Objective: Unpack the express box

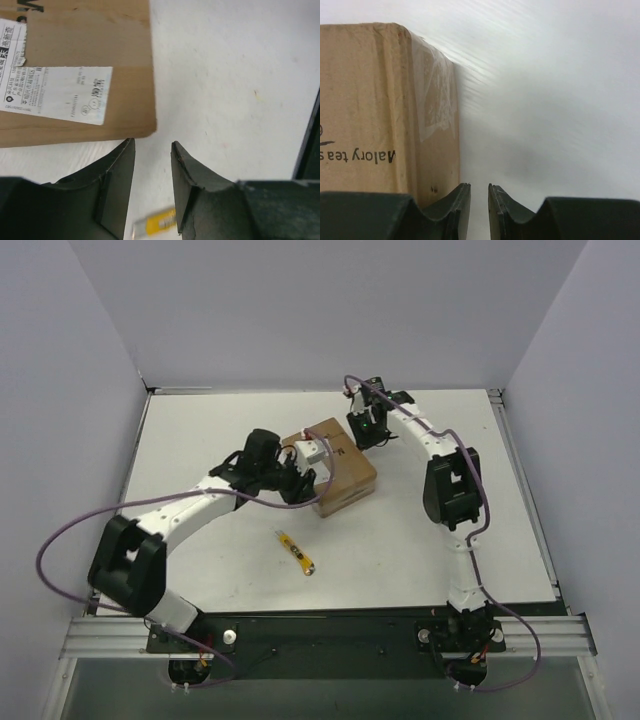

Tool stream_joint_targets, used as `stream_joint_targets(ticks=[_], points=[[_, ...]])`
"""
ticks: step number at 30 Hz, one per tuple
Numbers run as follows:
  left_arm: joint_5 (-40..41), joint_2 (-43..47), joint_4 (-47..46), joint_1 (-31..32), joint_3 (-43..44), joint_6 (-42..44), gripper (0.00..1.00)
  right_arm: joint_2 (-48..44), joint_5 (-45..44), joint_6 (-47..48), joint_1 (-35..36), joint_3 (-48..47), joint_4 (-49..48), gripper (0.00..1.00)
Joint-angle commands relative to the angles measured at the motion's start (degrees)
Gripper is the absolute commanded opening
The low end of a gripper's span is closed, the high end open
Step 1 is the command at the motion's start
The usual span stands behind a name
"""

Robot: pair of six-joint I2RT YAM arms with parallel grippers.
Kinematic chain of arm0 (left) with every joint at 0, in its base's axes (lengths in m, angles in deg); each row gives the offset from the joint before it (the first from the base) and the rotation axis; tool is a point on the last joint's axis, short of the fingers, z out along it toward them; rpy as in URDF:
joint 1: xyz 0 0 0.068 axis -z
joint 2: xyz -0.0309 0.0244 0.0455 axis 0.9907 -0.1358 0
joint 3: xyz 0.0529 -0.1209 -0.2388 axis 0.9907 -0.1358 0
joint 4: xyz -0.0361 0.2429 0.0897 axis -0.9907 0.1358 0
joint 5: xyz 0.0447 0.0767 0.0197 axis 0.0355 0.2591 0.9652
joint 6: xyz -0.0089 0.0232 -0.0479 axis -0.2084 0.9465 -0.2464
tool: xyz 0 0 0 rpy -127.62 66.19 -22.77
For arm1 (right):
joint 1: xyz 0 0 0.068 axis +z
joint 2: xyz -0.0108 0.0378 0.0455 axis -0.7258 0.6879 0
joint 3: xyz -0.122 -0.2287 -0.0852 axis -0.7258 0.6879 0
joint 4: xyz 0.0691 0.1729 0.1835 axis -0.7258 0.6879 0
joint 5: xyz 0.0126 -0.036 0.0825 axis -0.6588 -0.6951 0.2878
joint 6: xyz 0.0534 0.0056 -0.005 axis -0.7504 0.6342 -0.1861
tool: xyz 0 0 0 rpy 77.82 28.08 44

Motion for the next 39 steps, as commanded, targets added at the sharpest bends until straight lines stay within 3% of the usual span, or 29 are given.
stream_joint_targets(ticks=[1, 4, 6, 11, 12, 15, 19, 22, 27, 34, 39], points=[[1.3, 17.2, 14.5, -4.8, -5.5, 10.7, 0.45, 2.1, 2.1, -1.6, 3.5, -6.8, 2.2, 0.24], [5.6, 23.6, 13.1, -10.6, -6.5, 9.5, 0.50, -2.1, -1.2, -4.3, 2.1, -6.3, 2.1, 0.25], [10.2, 23.8, 11.2, -11.3, -5.0, 9.9, 0.60, -5.9, -3.0, -4.7, 1.3, -2.0, 1.8, 0.28], [11.3, 11.3, 7.3, -12.0, 5.9, 4.4, 0.68, -18.6, -2.6, -5.7, -2.6, 9.8, 2.2, 0.57], [11.2, 8.6, 7.8, -12.2, 8.6, 3.7, 0.75, -20.1, -1.5, -5.5, -3.2, 13.9, 2.5, 0.59], [10.1, -1.8, 8.6, -13.1, 18.1, 2.0, 0.77, -24.8, 3.7, -5.3, -4.7, 20.1, 4.4, 0.61], [7.9, -15.5, 11.7, -15.7, 29.7, 1.9, 0.77, -30.2, 11.7, -4.5, -4.5, 26.2, 5.3, 0.61], [5.1, -21.3, 14.4, -17.1, 36.3, 3.5, 0.77, -33.0, 20.7, -3.9, -4.1, 30.4, 5.7, 0.61], [2.1, -29.3, 21.8, -19.7, 45.4, 3.8, 0.76, -36.3, 25.5, -0.8, -0.7, 36.1, 5.8, 0.61], [-14.0, -34.6, 23.4, -24.6, 45.9, -1.3, 0.65, -36.1, 21.7, 0.8, 2.6, 36.7, 5.7, 0.61], [-18.8, -33.5, 19.3, -25.2, 41.9, -5.0, 0.63, -34.8, 19.1, 1.4, 2.4, 35.9, 5.6, 0.61]])
